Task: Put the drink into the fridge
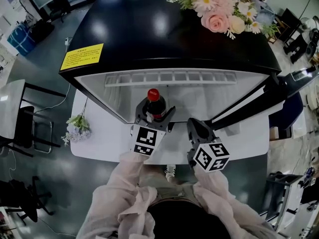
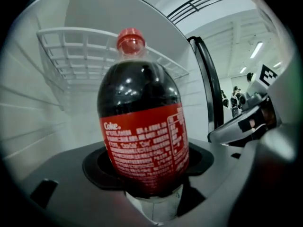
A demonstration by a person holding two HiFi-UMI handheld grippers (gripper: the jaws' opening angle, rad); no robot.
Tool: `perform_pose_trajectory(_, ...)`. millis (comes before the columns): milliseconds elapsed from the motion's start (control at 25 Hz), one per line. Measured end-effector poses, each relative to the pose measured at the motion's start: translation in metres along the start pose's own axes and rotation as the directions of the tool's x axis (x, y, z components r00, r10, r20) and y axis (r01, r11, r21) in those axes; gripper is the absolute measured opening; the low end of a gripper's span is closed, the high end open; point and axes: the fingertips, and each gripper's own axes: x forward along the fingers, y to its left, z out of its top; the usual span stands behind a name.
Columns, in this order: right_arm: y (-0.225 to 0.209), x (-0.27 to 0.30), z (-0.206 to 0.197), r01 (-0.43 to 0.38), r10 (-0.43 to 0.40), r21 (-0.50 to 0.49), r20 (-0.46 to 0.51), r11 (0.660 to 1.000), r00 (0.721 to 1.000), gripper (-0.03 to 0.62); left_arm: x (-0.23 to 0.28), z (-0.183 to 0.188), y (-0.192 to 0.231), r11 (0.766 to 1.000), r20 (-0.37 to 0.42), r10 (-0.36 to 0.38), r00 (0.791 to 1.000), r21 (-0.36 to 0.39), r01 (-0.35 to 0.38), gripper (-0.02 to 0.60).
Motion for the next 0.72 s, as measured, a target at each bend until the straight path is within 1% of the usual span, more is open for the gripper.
perform_pose_trajectory(320,-0.007,0.003,0.000,0.027,-0.027,0.001,-0.008,1.000,1.000,0.011,0.034,0.005,0.011,0.999,0.035,-0.028,0.999,0.030,0.027,0.333)
perform_pose_trajectory(480,-0.010,0.003,-0.002,0.042,-0.042,0.004,-0.013,0.999,0.999,0.011,0.049,0.004,0.015,0.998,0.043,-0.039,0.998,0.052,0.037,0.333)
perform_pose_trajectory(720,-0.016,0.003,0.001,0.064,-0.064,0.003,-0.004,0.998,0.998,0.011,0.065,0.000,0.021,0.997,0.043,-0.042,0.998,0.063,0.039,0.333)
